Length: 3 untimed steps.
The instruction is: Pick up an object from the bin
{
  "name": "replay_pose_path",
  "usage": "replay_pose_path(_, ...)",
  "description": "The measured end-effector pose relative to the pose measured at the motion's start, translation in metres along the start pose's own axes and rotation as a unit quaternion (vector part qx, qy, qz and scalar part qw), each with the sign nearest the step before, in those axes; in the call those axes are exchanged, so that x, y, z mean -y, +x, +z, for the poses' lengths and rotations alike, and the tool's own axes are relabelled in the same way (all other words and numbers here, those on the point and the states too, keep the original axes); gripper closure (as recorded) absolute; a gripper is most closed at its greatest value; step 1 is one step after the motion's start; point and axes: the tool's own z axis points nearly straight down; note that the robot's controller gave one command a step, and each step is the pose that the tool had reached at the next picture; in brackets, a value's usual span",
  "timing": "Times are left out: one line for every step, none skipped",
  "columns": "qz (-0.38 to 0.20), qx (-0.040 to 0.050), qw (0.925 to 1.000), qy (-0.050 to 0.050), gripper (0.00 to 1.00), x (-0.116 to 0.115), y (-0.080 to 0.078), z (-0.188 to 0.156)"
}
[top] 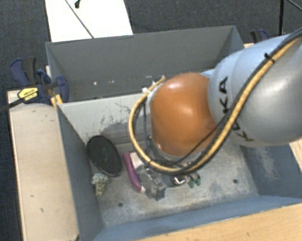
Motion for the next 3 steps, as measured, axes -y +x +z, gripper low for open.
replay_pose_path(-0.054,0.0011,0.9986,0.001,1.00,0.075,0.012,0.001)
replay_pose_path(-0.262,0.0035,0.9651,0.001,1.00,0.125,-0.042,0.026)
replay_pose_path(-0.260,0.0033,0.9655,0.000,0.00,0.123,-0.042,0.025)
